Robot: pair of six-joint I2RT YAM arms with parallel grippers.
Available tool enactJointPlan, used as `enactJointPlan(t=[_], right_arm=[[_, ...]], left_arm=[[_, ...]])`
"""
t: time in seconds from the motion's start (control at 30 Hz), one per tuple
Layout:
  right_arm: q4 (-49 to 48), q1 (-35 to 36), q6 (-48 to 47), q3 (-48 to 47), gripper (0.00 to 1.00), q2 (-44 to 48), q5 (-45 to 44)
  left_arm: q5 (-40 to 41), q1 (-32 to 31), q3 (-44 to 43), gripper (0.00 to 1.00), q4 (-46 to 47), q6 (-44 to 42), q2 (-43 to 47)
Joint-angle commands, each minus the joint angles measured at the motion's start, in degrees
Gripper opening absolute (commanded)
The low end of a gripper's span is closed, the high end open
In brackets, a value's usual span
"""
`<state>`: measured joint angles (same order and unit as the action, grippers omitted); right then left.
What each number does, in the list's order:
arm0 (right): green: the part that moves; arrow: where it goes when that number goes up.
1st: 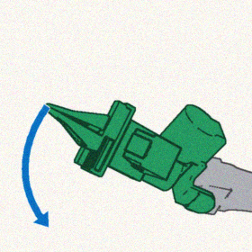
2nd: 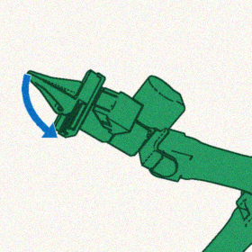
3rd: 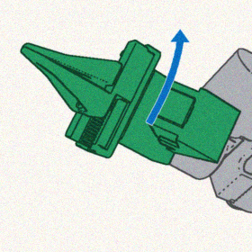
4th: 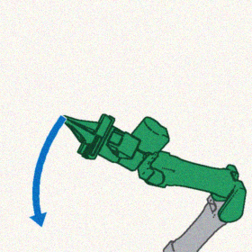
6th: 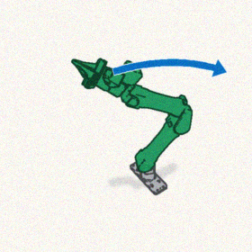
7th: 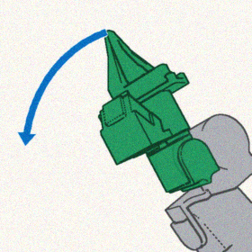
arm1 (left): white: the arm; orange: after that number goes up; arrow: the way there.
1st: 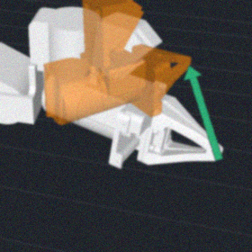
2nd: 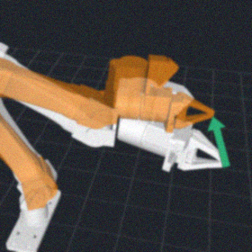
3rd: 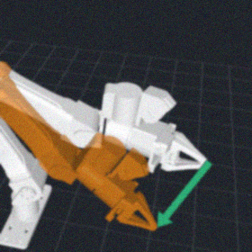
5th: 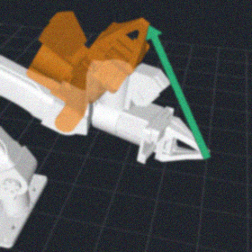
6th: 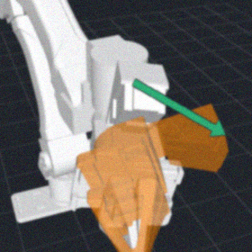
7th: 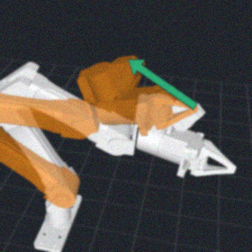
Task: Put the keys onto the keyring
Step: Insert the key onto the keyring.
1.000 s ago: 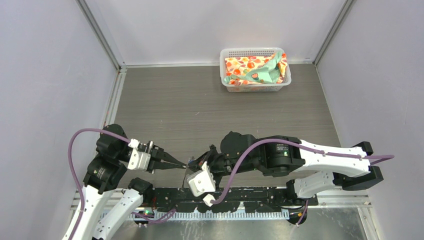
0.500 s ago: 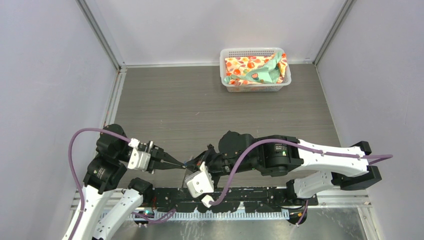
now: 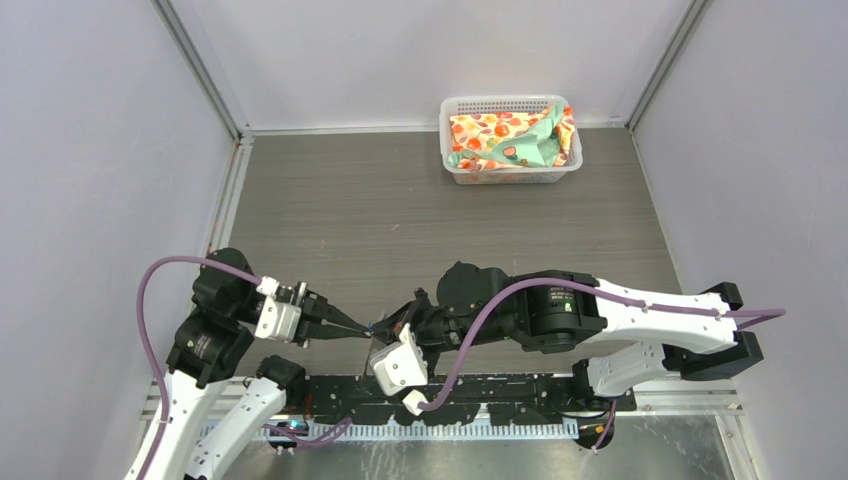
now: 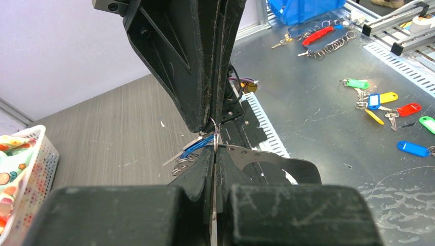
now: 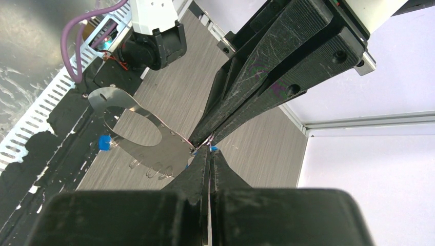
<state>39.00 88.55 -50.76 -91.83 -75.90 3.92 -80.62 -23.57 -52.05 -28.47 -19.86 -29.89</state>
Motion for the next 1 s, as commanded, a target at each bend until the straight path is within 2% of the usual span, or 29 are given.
enactJointPlan(t=[0.0, 0.77, 0.97], right_arm=[[-2.70, 0.39, -0.43, -1.98, 0.01, -0.84, -0.69], [-0.24, -3.94, 8.11, -7.48, 0.01, -5.71, -3.79], [0.31, -4.85, 10.76, -8.51, 0.01, -6.41, -0.67]], left_arm=[[-1.02, -0.08, -0.77, 0.00, 2.70, 0.19, 0.01], [-2.71, -0.16, -0.44, 0.00, 2.75, -3.39, 0.24], [-2.89, -0.15, -0.33, 0.00, 2.73, -3.73, 0.12]])
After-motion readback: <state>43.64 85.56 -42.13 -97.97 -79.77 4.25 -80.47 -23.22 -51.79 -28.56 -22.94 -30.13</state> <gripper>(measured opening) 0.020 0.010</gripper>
